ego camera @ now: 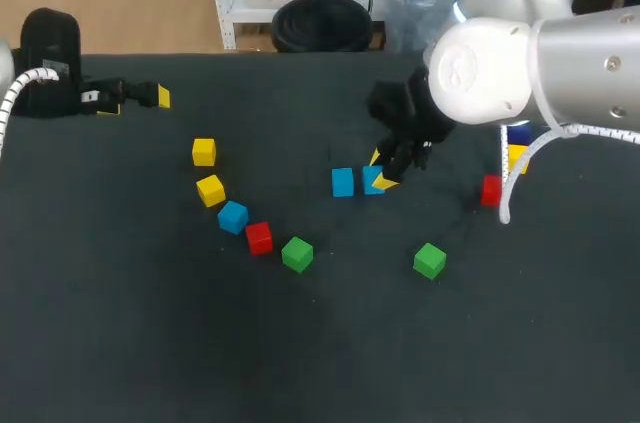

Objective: Place the blue cubes, place green cubes on the blue cubes, place the yellow cubes on the green cubes, then place the red cubes on the yellow cubes, and place purple cube on the red cubes.

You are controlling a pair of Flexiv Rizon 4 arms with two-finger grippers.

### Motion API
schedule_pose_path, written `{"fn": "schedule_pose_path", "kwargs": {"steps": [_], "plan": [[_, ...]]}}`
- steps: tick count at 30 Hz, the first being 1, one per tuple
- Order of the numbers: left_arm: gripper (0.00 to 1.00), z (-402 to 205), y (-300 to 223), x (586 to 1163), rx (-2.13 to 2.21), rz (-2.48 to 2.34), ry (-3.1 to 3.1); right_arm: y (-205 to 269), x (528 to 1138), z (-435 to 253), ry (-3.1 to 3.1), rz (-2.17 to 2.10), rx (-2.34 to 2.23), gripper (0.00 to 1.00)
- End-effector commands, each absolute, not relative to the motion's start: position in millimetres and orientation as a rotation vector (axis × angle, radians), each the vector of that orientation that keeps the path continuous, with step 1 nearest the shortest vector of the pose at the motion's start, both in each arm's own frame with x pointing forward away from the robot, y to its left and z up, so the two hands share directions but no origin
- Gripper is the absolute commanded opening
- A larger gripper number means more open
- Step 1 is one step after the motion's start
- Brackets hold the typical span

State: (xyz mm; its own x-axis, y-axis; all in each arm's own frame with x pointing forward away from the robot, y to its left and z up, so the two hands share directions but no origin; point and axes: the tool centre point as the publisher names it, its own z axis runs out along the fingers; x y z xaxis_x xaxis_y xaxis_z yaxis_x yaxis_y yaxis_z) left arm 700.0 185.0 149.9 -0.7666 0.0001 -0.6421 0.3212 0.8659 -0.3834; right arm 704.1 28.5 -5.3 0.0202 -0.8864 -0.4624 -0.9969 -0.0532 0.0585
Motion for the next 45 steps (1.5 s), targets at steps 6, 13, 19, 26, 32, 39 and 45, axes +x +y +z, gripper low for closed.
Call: {"fn": "schedule_pose_path", "kwargs": {"steps": [6,13,19,26,32,39,45], "plan": [[1.0,150.0,185.0,700.0,0.231,-0.636,2.374,28.9,705.7,-5.6,1.947,0.559,-2.018,0.31],[1.0,150.0,185.0,700.0,0.231,-0.636,2.374,29.3,706.0,-5.7,1.947,0.558,-2.018,0.41],[1.0,150.0,185.0,700.0,0.231,-0.636,2.374,29.5,705.9,-5.3,1.949,0.558,-2.017,0.91],[1.0,150.0,185.0,700.0,0.231,-0.636,2.374,29.0,706.1,-3.4,1.949,0.554,-2.011,1.0],[1.0,150.0,185.0,700.0,0.231,-0.636,2.374,26.4,705.7,2.3,1.95,0.544,-2.001,1.0],[1.0,150.0,185.0,700.0,0.231,-0.636,2.374,21.7,700.4,11.0,1.95,0.522,-1.996,1.0],[1.0,150.0,185.0,700.0,0.231,-0.636,2.374,16.1,693.0,19.3,1.956,0.508,-1.977,1.0]]}}
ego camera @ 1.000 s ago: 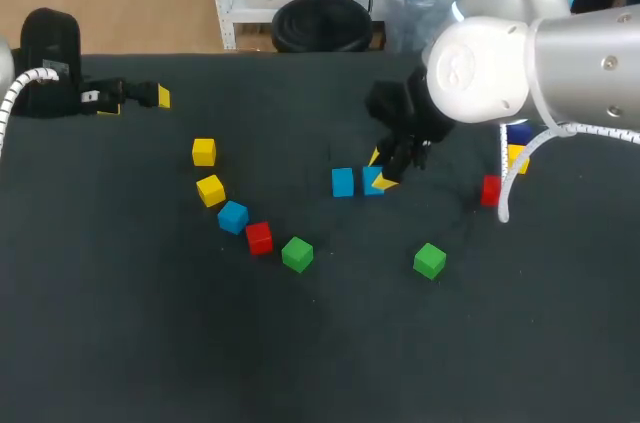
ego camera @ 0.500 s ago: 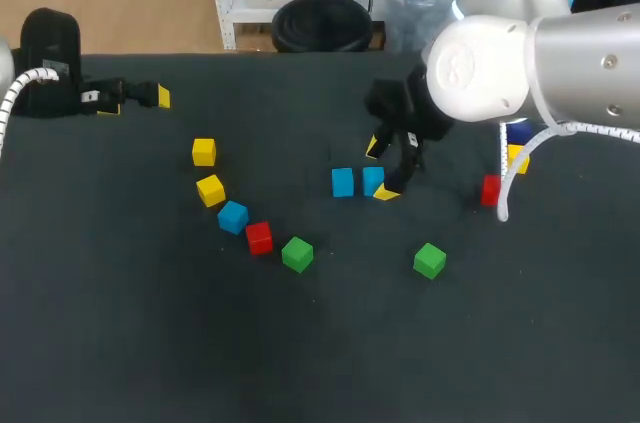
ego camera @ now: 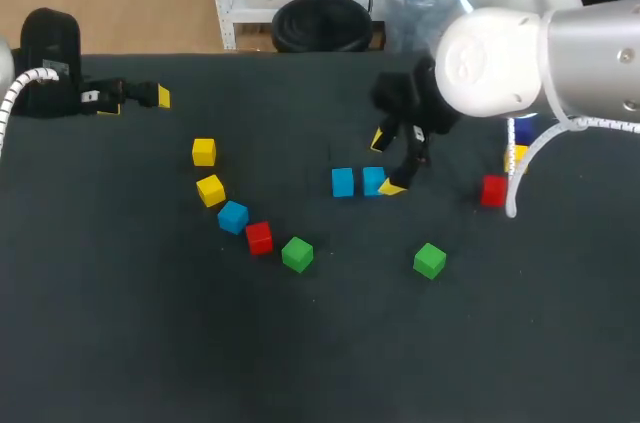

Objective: Place the blue cubes, place green cubes on the blue cubes, place the yellow cubes on the green cubes, then place the red cubes on the yellow cubes, and place purple cube on the red cubes.

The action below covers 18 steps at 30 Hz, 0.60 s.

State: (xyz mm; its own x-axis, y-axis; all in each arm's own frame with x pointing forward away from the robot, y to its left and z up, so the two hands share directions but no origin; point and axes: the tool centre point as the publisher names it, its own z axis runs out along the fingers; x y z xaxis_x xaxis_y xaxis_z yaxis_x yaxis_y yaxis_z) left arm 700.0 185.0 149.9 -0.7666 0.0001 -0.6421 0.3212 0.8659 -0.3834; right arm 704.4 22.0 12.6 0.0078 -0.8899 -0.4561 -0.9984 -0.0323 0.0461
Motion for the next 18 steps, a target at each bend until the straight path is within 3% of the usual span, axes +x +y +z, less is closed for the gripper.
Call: {"fn": "schedule_pose_path", "kwargs": {"steps": [1,18], "plan": [[1.0,150.0,185.0,700.0,0.231,-0.636,2.374,14.3,691.8,21.1,1.96,0.507,-1.967,1.0],[1.0,150.0,185.0,700.0,0.231,-0.636,2.374,-24.8,674.3,43.6,1.98,0.633,-1.767,1.0]]}}
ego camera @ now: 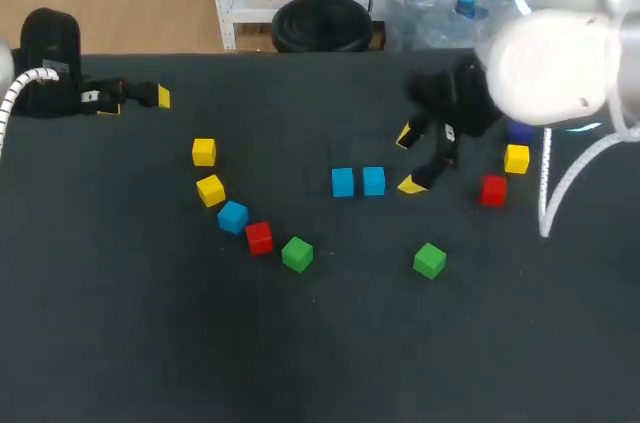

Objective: Place the blue cubes, place green cubes on the blue cubes, place the yellow cubes on the green cubes, then place the red cubes on the yellow cubes, and place purple cube on the red cubes.

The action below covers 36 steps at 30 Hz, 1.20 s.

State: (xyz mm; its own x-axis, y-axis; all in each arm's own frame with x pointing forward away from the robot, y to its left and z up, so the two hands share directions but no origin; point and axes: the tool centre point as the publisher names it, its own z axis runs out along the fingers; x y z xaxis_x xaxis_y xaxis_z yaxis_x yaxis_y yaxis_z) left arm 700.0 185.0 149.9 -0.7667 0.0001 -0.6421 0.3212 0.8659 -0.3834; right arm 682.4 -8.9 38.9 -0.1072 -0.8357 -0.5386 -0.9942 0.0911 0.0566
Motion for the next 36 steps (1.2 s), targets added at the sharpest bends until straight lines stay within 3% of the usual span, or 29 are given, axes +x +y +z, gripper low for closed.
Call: {"fn": "schedule_pose_path", "kwargs": {"steps": [1,21,36], "plan": [[1.0,150.0,185.0,700.0,0.231,-0.636,2.374,-28.4,673.3,44.8,1.978,0.65,-1.751,1.0],[1.0,150.0,185.0,700.0,0.231,-0.636,2.374,-104.6,652.0,51.3,2.02,0.687,-1.5,1.0],[1.0,150.0,185.0,700.0,0.231,-0.636,2.374,-134.3,638.3,50.0,2.073,0.643,-1.377,1.0]]}}
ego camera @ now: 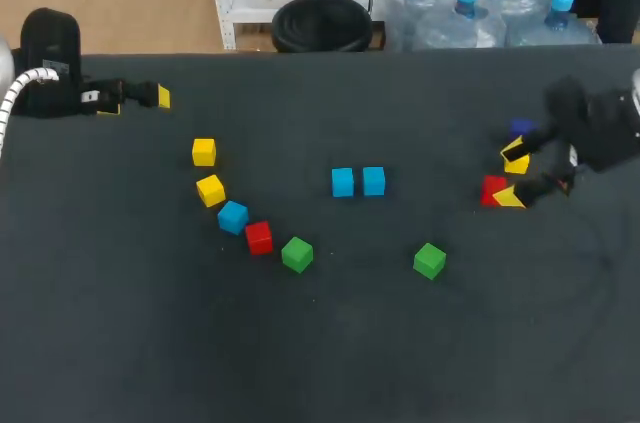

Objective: Place the blue cubes, place green cubes on the blue cubes, place the yellow cubes on the green cubes, then place the red cubes on the yellow cubes, and place purple cube on the red cubes.

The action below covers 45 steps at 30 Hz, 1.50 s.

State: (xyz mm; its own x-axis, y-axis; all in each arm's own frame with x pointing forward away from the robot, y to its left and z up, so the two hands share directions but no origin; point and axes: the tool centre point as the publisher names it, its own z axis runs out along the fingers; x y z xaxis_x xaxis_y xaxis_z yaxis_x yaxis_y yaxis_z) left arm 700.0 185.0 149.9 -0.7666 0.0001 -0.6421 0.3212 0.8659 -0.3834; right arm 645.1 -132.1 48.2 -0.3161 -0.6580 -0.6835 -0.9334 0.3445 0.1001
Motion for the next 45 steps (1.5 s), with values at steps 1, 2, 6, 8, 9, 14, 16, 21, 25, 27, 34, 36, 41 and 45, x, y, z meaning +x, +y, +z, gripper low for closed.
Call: {"fn": "schedule_pose_path", "kwargs": {"steps": [1,2,6,8,9,14,16,21,25,27,34,36,41,45], "plan": [[1.0,150.0,185.0,700.0,0.231,-0.636,2.374,-133.1,638.0,50.3,2.083,0.64,-1.386,1.0],[1.0,150.0,185.0,700.0,0.231,-0.636,2.374,-131.9,638.4,50.6,2.103,0.637,-1.375,1.0],[1.0,150.0,185.0,700.0,0.231,-0.636,2.374,-130.5,639.0,50.9,2.116,0.631,-1.38,1.0],[1.0,150.0,185.0,700.0,0.231,-0.636,2.374,-130.5,639.0,50.9,2.116,0.631,-1.38,1.0],[1.0,150.0,185.0,700.0,0.231,-0.636,2.374,-130.5,639.0,50.9,2.116,0.631,-1.38,1.0],[1.0,150.0,185.0,700.0,0.231,-0.636,2.374,-130.5,639.0,50.9,2.116,0.631,-1.38,1.0],[1.0,159.3,186.4,695.6,0.259,-0.626,2.369,-130.5,639.0,50.9,2.116,0.631,-1.38,1.0],[1.0,172.8,190.0,679.2,0.336,-0.56,2.383,-130.5,639.0,50.9,2.116,0.631,-1.38,1.0],[1.0,177.9,186.4,665.1,0.5,-0.598,2.341,-130.5,639.0,50.9,2.116,0.631,-1.38,1.0],[1.0,177.0,183.8,660.0,0.623,-0.598,2.33,-130.5,639.0,50.9,2.116,0.631,-1.38,1.0],[1.0,161.9,180.3,660.1,1.008,-0.574,2.316,-130.5,639.0,50.9,2.116,0.631,-1.38,1.0],[1.0,154.1,182.2,665.4,1.095,-0.528,2.319,-130.5,639.0,50.9,2.116,0.631,-1.38,1.0],[1.0,140.2,181.9,675.3,1.295,-0.451,2.34,-130.5,639.0,50.9,2.116,0.631,-1.38,1.0],[1.0,135.7,183.0,684.0,1.426,-0.37,2.348,-130.5,639.0,50.9,2.116,0.631,-1.38,1.0]]}}
